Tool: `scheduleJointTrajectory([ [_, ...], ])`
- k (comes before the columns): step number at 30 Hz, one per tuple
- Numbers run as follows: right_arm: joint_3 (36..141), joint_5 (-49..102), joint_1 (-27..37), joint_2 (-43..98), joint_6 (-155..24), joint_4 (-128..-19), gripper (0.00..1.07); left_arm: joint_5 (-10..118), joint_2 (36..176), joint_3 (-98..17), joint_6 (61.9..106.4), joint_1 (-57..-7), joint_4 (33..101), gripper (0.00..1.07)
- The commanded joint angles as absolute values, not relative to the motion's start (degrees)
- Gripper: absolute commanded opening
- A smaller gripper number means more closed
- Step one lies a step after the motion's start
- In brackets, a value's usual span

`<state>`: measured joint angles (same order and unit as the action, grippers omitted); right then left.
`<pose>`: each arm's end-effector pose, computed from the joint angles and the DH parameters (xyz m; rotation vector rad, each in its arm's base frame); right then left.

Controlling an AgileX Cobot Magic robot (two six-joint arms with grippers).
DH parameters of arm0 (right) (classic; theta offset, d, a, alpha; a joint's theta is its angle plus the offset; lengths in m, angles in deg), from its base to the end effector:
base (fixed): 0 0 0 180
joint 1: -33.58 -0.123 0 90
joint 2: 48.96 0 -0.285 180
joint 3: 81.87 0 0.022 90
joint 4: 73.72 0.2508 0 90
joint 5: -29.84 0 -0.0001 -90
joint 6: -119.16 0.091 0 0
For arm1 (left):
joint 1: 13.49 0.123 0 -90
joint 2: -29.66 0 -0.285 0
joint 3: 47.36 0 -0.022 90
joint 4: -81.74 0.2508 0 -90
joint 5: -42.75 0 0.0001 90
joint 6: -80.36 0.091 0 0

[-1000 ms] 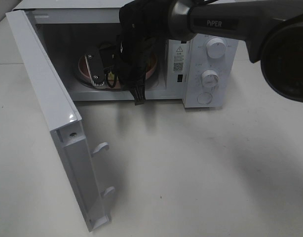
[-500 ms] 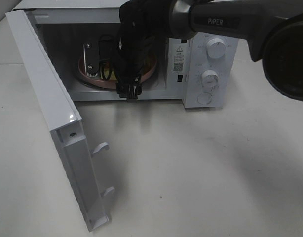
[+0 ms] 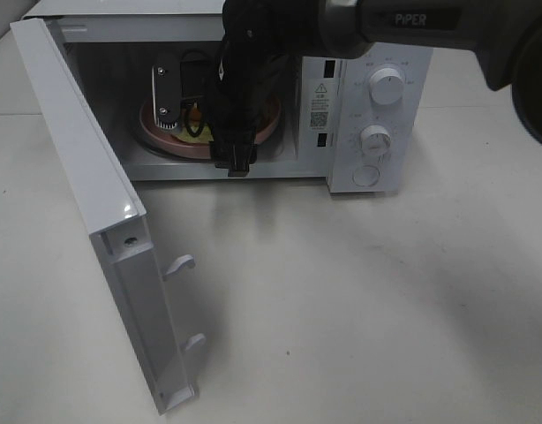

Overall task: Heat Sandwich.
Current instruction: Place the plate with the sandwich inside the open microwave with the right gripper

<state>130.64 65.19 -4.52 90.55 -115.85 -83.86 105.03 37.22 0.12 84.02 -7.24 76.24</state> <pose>0.4140 0.3128 0.1844 -1.9044 1.6153 -0.3124 -0.0081 -0.0087 0.2807 -0.0389 2.0435 -0.0068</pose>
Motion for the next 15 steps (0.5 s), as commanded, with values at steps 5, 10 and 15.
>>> scheduleJointTrajectory([
  [5, 123.2, 61.2, -4.6, 85.8, -115.4, -84.0, 0.76, 104.2, 36.2, 0.2, 84.0, -7.1, 76.3, 0.98],
  [10, 117.6, 58.4, -5.2, 82.5, -115.3, -84.0, 0.76, 104.2, 36.2, 0.2, 84.0, -7.1, 76.3, 0.98],
  [15, 111.7, 55.6, -5.2, 79.2, -115.3, -84.0, 0.76, 104.2, 36.2, 0.2, 84.0, -7.1, 76.3, 0.98],
])
